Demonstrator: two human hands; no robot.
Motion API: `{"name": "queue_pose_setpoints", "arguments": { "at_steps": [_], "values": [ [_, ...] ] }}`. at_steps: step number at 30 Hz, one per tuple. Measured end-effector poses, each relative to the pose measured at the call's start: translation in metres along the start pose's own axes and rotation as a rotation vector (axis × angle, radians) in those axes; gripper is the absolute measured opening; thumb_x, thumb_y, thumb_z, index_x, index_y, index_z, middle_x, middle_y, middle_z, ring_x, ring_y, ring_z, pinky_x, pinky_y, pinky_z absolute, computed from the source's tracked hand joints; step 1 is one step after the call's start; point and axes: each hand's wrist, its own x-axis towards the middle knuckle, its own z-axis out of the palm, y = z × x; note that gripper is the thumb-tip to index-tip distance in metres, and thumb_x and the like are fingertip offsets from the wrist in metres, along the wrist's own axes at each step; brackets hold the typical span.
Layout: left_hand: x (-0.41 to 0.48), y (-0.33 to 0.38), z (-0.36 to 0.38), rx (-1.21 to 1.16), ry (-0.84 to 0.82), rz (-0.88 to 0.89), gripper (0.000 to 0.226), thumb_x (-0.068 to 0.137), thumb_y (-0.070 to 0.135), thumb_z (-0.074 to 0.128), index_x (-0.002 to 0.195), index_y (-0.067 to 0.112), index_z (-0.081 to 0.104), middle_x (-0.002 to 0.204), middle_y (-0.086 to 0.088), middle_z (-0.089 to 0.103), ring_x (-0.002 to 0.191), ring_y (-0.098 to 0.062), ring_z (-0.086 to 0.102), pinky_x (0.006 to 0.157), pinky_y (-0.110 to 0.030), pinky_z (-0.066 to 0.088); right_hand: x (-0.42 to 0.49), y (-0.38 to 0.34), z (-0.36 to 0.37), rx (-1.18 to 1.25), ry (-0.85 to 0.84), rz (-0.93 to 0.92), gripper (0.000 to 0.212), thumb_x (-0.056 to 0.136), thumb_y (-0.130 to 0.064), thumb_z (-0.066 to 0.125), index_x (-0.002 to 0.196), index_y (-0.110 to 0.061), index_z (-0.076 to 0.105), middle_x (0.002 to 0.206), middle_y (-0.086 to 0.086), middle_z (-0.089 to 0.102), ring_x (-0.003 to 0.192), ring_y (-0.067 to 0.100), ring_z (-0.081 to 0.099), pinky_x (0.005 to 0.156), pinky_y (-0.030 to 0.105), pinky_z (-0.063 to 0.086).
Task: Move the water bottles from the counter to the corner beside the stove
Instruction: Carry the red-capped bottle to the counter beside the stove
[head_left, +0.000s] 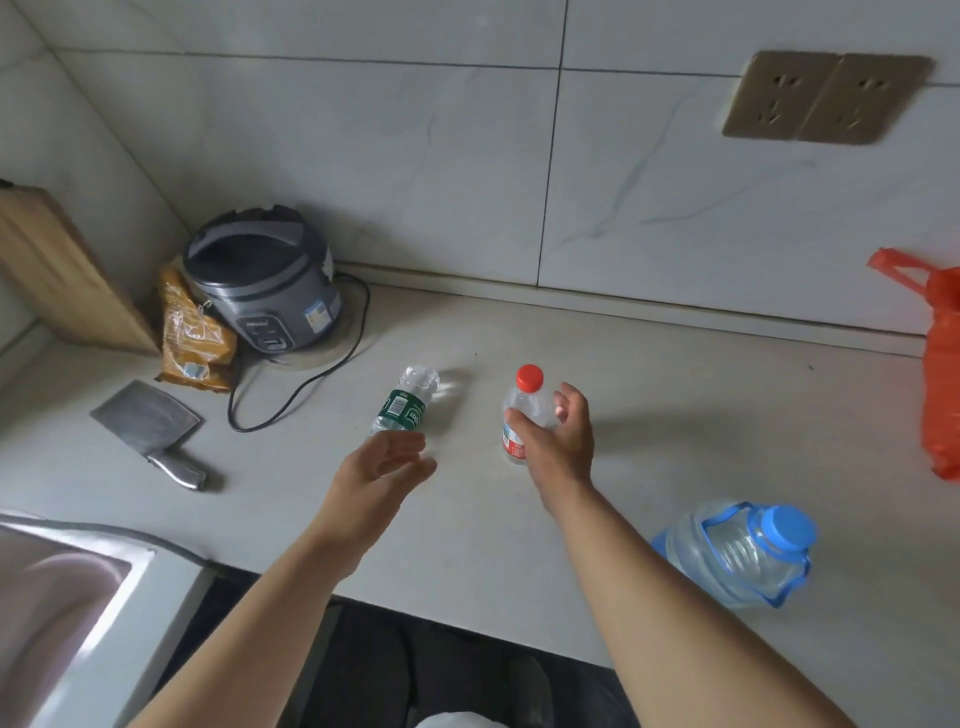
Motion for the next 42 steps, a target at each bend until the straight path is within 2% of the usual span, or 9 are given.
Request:
{"name": "queue_pose_setpoints", "arguments": {
  "at_steps": [4,7,13,16,18,21,34,38,42],
  "values": [
    [0.007,-0.005,0.0,-0.162,0.015,-0.074,0.038,0.07,0.029,0.077,0.108,0.023,0.071,0.11,0.006,0.072,0.101,-0.012,0.067,0.087,-0.037,0.053,0.01,0.009,0.006,-0.052,-0.035,0.023,0.074,0.074,-0.024,0.086,0.139,-0.024,0.05,0.134,-0.002,0.057,0.124,0.021,0.055,0.105,0.039,0.046],
    [0.009,-0.011,-0.001,-0.176,0.039,-0.095,0.038,0.07,0.028,0.076,0.107,0.024,0.072,0.11,0.006,0.072,0.102,-0.012,0.067,0.089,-0.039,0.053,0.014,0.012,0.011,-0.06,-0.043,0.026,0.07,0.073,-0.024,0.084,0.136,-0.024,0.054,0.129,-0.001,0.064,0.118,0.022,0.06,0.104,0.046,0.049],
    [0.008,-0.017,-0.004,-0.17,0.053,-0.111,0.038,0.071,0.03,0.074,0.109,0.024,0.071,0.111,0.008,0.071,0.102,-0.01,0.066,0.091,-0.041,0.053,0.018,0.009,0.013,-0.095,-0.021,0.024,0.064,0.07,-0.026,0.084,0.129,-0.026,0.06,0.12,-0.003,0.068,0.109,0.019,0.065,0.097,0.041,0.055],
    [0.007,-0.018,-0.004,-0.173,0.058,-0.111,0.039,0.071,0.03,0.074,0.109,0.023,0.071,0.109,0.009,0.072,0.1,-0.009,0.067,0.092,-0.042,0.053,0.014,0.006,0.009,-0.079,-0.024,0.013,0.054,0.069,-0.023,0.086,0.119,-0.028,0.064,0.103,-0.007,0.07,0.081,-0.005,0.066,0.066,0.011,0.052],
    [0.005,-0.019,-0.004,-0.182,0.057,-0.106,0.039,0.07,0.031,0.074,0.108,0.023,0.071,0.109,0.009,0.072,0.1,-0.009,0.067,0.091,-0.041,0.054,0.01,0.003,0.007,-0.075,-0.032,0.004,0.043,0.069,-0.019,0.086,0.107,-0.029,0.067,0.091,-0.011,0.069,0.069,-0.003,0.065,0.055,0.007,0.045],
    [0.0,-0.02,-0.004,-0.204,0.051,-0.094,0.038,0.071,0.031,0.074,0.108,0.024,0.071,0.109,0.009,0.072,0.1,-0.009,0.067,0.09,-0.04,0.054,-0.001,0.003,0.003,-0.081,-0.066,0.013,0.032,0.068,-0.02,0.086,0.094,-0.028,0.068,0.085,-0.011,0.07,0.079,0.013,0.068,0.066,0.022,0.054],
    [-0.038,-0.024,-0.03,-0.271,0.045,0.015,0.032,0.071,0.033,0.075,0.102,0.03,0.072,0.106,0.011,0.073,0.097,-0.009,0.068,0.085,-0.035,0.053,-0.083,-0.039,-0.011,-0.087,-0.346,-0.132,0.028,0.072,-0.014,0.087,0.092,-0.027,0.073,0.082,-0.011,0.076,0.073,0.002,0.07,0.061,0.016,0.054],
    [-0.055,-0.026,-0.032,-0.181,0.05,0.097,0.035,0.068,0.037,0.074,0.101,0.029,0.071,0.103,0.016,0.072,0.096,-0.004,0.066,0.078,-0.021,0.048,-0.111,-0.056,-0.015,-0.066,-0.357,-0.183,0.026,0.074,-0.013,0.087,0.091,-0.028,0.074,0.082,-0.011,0.076,0.071,0.002,0.07,0.06,0.015,0.052],
    [-0.076,-0.034,-0.033,0.007,0.061,0.189,0.03,0.075,0.036,0.073,0.105,0.034,0.066,0.108,0.018,0.068,0.103,0.003,0.06,0.084,-0.025,0.049,-0.133,-0.069,-0.023,-0.064,-0.382,-0.231,0.028,0.075,-0.016,0.086,0.097,-0.027,0.075,0.09,-0.006,0.078,0.078,0.006,0.074,0.062,0.016,0.053]
  ]
}}
